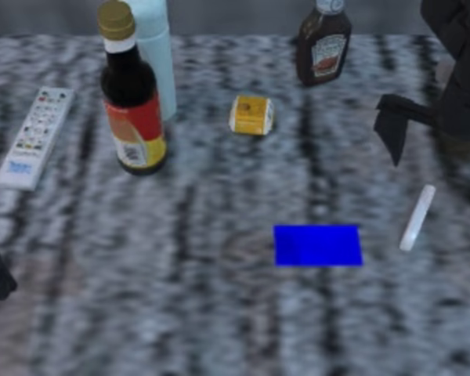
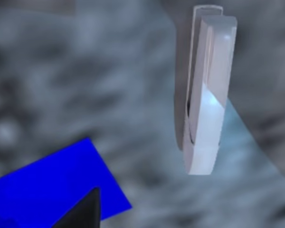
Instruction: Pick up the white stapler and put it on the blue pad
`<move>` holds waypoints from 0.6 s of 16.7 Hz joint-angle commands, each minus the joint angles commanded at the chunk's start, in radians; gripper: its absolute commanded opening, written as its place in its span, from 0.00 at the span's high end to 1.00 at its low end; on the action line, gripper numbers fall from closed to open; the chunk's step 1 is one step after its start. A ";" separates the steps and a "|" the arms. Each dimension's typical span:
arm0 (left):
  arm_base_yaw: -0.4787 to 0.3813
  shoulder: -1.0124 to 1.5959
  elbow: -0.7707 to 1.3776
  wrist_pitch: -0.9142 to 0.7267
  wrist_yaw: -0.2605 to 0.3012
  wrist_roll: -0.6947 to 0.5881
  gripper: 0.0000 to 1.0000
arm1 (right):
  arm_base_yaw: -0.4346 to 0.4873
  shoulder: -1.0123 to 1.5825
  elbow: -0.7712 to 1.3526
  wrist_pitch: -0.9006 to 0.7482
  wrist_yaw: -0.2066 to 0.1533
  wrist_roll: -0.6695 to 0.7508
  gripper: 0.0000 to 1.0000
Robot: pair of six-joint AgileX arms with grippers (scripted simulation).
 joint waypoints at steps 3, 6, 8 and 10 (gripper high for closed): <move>0.000 0.000 0.000 0.000 0.000 0.000 0.00 | 0.002 0.014 -0.030 0.039 0.000 -0.001 0.00; 0.000 0.000 0.000 0.000 0.000 0.000 0.00 | 0.005 0.055 -0.107 0.162 0.001 0.001 0.00; 0.000 0.000 0.000 0.000 0.000 0.000 0.00 | 0.006 0.088 -0.165 0.258 0.001 0.003 0.00; 0.000 0.000 0.000 0.000 0.000 0.000 0.00 | 0.008 0.113 -0.211 0.327 0.001 0.005 0.00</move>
